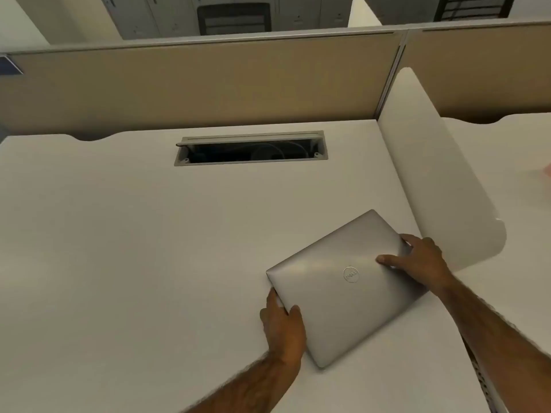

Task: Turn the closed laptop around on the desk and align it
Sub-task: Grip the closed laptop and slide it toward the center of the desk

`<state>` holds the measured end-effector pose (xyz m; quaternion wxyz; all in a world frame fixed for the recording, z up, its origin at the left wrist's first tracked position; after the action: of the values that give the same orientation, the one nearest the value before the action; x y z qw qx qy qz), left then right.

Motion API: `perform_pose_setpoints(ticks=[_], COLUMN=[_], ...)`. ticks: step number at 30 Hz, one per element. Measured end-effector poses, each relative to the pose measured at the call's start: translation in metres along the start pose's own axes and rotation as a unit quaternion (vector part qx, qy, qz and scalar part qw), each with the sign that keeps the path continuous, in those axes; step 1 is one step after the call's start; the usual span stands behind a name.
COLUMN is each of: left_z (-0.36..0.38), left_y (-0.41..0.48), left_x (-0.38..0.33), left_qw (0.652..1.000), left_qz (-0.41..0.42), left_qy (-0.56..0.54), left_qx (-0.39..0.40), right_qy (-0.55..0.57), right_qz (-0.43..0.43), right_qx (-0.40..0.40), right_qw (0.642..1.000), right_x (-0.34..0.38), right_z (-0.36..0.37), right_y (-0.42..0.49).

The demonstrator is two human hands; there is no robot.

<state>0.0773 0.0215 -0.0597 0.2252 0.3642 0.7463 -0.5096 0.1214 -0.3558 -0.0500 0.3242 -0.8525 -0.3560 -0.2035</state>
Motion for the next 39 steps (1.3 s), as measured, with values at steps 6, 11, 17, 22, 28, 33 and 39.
perform_pose_setpoints(ticks=[6, 11, 17, 22, 28, 33, 39], left_z=[-0.013, -0.037, -0.083, -0.134, -0.204, -0.263, -0.314], left_y=[0.018, 0.032, 0.055, 0.081, 0.119, 0.151, 0.183], left_x=[-0.006, -0.018, -0.022, -0.024, -0.023, -0.020, -0.015], left_qw=[1.000, 0.999, 0.998, 0.996, 0.992, 0.990, 0.988], left_qz=[0.017, 0.051, 0.054, 0.044, 0.026, 0.010, -0.004], left_qy=[0.008, 0.001, -0.012, -0.050, -0.077, -0.090, -0.097], left_qx=[-0.004, -0.010, -0.036, -0.067, -0.091, -0.106, -0.122], right_qy=[0.087, 0.114, 0.132, 0.133, 0.129, 0.130, 0.129], right_qz=[0.010, -0.001, -0.026, -0.047, -0.073, -0.092, -0.101], right_qx=[0.017, 0.017, 0.027, 0.051, 0.075, 0.093, 0.112], right_qw=[0.996, 0.993, 0.991, 0.989, 0.986, 0.983, 0.980], right_x=[-0.005, 0.010, 0.056, 0.109, 0.184, 0.240, 0.288], right_z=[0.008, 0.025, 0.057, 0.095, 0.152, 0.202, 0.249], right_y=[-0.002, -0.006, -0.011, -0.013, -0.019, -0.024, -0.032])
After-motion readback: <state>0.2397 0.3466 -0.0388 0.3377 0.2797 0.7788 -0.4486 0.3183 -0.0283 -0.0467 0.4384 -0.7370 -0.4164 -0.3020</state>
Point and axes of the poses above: each hand's wrist, its own y-axis towards the middle knuckle, its own z-axis out of the palm, x = y × z, the point moved 10 cm from there along y, towards the middle knuckle, and after that the axes turned 8 degrees about y, right-handed, at the moved point
